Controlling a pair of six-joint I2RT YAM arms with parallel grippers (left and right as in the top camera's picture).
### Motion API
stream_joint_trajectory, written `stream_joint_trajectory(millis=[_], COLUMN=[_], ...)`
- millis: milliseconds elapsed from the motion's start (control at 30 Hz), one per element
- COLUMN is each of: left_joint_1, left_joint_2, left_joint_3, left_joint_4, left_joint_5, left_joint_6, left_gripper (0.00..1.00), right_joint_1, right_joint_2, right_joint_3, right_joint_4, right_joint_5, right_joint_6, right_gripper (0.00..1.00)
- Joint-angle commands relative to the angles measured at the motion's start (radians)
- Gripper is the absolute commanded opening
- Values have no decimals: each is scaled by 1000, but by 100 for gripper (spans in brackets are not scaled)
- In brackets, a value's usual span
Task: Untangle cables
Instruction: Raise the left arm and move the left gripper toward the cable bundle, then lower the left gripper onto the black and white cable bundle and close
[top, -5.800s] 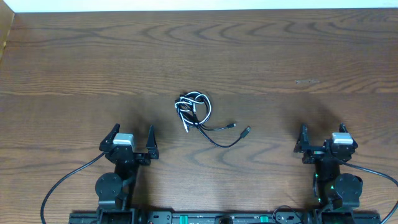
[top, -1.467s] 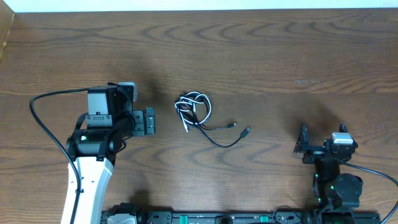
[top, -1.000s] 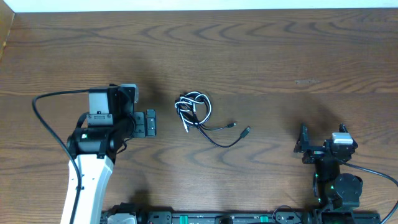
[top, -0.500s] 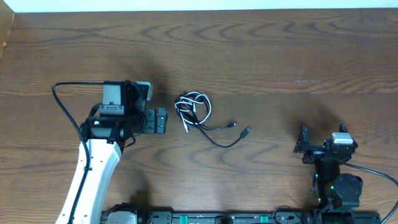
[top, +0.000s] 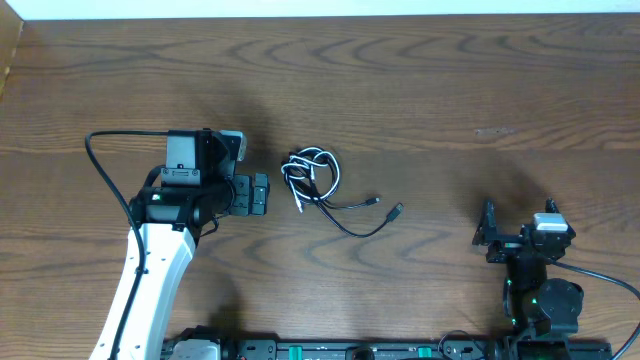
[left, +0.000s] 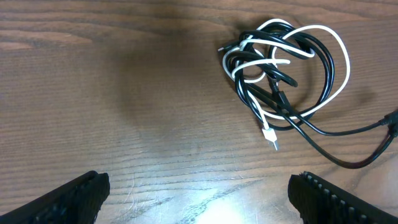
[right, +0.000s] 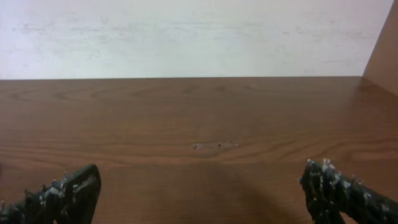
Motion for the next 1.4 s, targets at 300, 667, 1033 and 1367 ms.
stream_joint_trajectory(millis=[300,667,1033,1367], left_joint_1=[-1,-58,-140,-141], left_joint_2=[10,121,253,319], left_joint_3=[24,24,24,24], left_joint_4=[24,101,218,325], left_joint_5=[13,12,-4,-22], left_joint_6=[13,14,115,-35], left_gripper=[98,98,98,76], right_joint_1=[-3,-3,-3,-3], right_joint_2=[-2,-2,-2,-2], right_joint_3=[-2,-2,-1,-1], right_joint_4=[-3,-3,-3,-3], right_joint_5=[5,5,5,5], right_joint_6=[14,14,14,14], right_gripper=[99,99,99,99])
